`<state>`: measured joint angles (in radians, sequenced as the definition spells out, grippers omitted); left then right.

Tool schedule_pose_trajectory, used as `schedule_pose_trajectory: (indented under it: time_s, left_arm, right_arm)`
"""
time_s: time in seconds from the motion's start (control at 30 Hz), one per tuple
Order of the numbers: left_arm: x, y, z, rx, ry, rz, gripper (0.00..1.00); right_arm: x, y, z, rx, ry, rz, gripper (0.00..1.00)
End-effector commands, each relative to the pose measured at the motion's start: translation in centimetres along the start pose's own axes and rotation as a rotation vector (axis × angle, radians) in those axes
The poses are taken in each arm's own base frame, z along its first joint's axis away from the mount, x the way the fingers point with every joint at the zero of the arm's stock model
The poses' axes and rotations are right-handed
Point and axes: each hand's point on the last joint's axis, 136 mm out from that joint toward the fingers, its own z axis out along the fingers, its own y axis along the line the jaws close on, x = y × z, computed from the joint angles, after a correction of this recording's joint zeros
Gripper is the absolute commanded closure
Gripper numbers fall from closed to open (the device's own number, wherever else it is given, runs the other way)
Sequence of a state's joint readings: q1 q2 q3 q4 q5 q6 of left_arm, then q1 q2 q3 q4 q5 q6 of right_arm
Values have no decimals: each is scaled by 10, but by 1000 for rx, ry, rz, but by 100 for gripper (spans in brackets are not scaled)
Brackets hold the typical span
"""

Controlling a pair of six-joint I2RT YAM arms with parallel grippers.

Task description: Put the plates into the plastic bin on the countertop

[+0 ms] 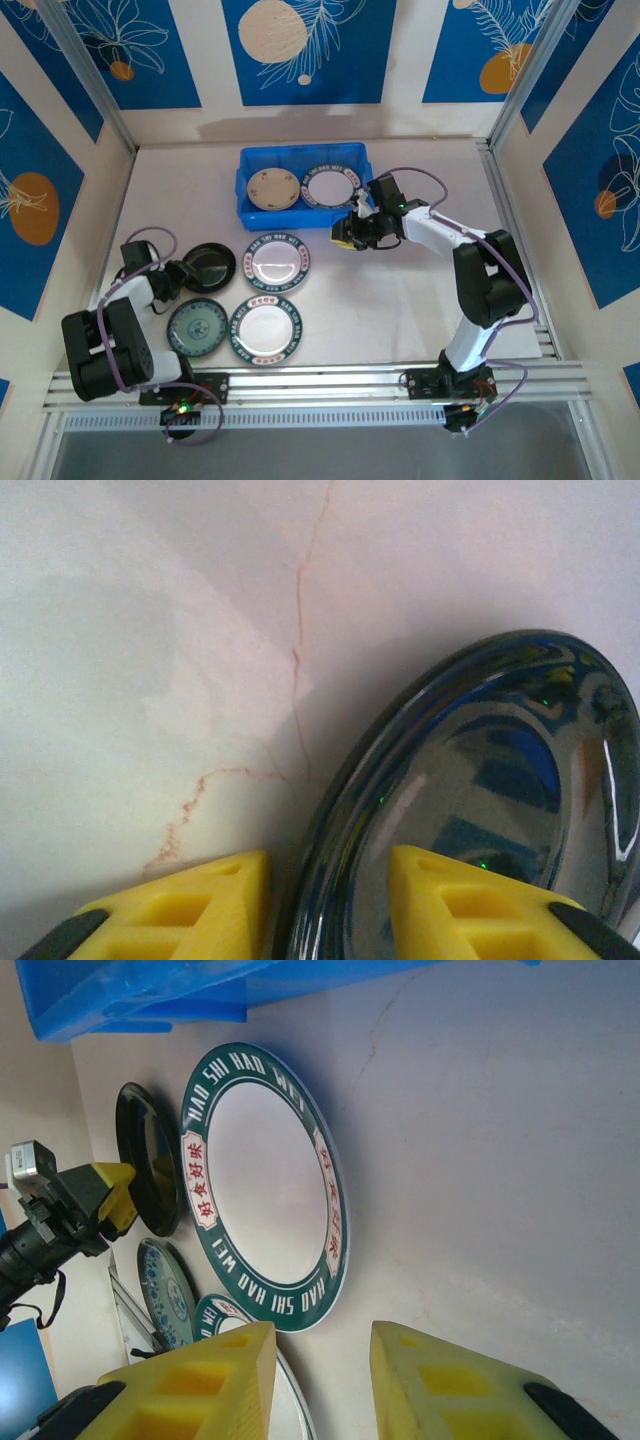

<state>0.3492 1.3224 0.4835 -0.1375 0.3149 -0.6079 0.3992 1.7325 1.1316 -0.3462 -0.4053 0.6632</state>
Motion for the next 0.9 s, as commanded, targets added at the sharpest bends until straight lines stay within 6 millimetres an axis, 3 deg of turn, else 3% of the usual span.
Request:
schedule_pose_trajectory:
  time_s: [0.0, 0.13, 0.5, 0.87]
  left_arm:
    - [0, -4, 7, 47, -6, -11, 65]
    - [-5, -3, 6, 46, -36, -17, 66]
    - [-11, -7, 12, 71, -52, -22, 80]
    - [-22, -16, 0, 82, -102, 7, 82]
  right_arm:
    - [-1, 6, -1, -16, 24, 8, 69]
    - [-2, 3, 0, 4, 23, 10, 69]
    - [-8, 6, -2, 17, 17, -4, 70]
    - [-11, 7, -2, 18, 12, -6, 70]
